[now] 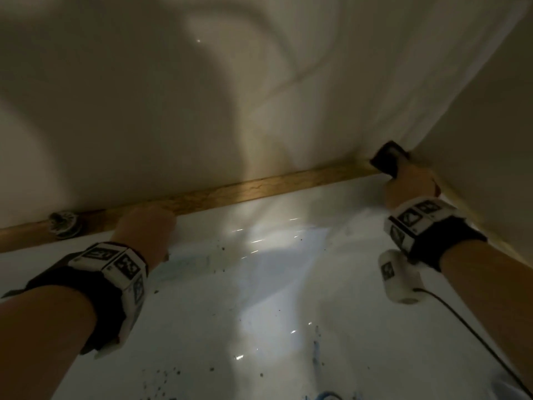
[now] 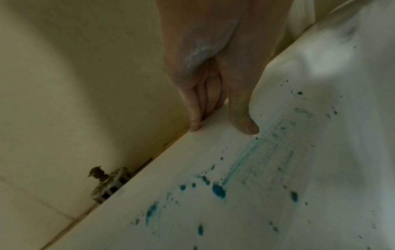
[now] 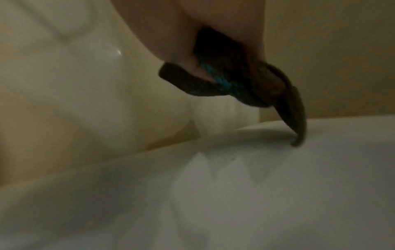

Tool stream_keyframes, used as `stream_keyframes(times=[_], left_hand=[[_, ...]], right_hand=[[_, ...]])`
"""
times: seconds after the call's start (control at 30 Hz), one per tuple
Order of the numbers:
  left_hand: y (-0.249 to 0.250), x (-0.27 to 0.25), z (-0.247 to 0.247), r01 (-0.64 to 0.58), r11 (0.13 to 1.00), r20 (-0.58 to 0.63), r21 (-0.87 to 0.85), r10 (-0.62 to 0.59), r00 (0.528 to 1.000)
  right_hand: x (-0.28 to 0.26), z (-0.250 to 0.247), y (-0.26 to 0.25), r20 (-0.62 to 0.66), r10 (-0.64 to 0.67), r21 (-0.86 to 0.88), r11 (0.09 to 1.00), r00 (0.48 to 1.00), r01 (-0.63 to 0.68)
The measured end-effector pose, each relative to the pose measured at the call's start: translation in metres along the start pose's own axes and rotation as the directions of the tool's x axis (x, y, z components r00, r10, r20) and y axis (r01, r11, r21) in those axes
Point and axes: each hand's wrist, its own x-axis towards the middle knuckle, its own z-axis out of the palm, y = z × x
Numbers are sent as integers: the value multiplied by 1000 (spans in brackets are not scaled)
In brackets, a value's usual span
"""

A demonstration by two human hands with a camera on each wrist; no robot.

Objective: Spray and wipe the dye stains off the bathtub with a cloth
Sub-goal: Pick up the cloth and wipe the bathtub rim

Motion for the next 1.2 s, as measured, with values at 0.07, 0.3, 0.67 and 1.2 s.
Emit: stream_keyframes(times=[0.07,0.3,0.67,1.2], left_hand=[[0,1,0,4,1000,2,9,-4,1000],[-2,2,6,2,1000,-25,5,-2,1000],[2,1,0,-31,999,-42,8,32,999],[-45,-76,88,-61,939,-455,-339,-107,884]], right_hand=[[7,14,6,226,73,-194,981,971,-29],[-69,78,-44,236,-79,-257,956,968,141],[-163,97,-116,499,-450,-104,817,741,566],[-186,109,-156,520,-520,-203,695,677,690]])
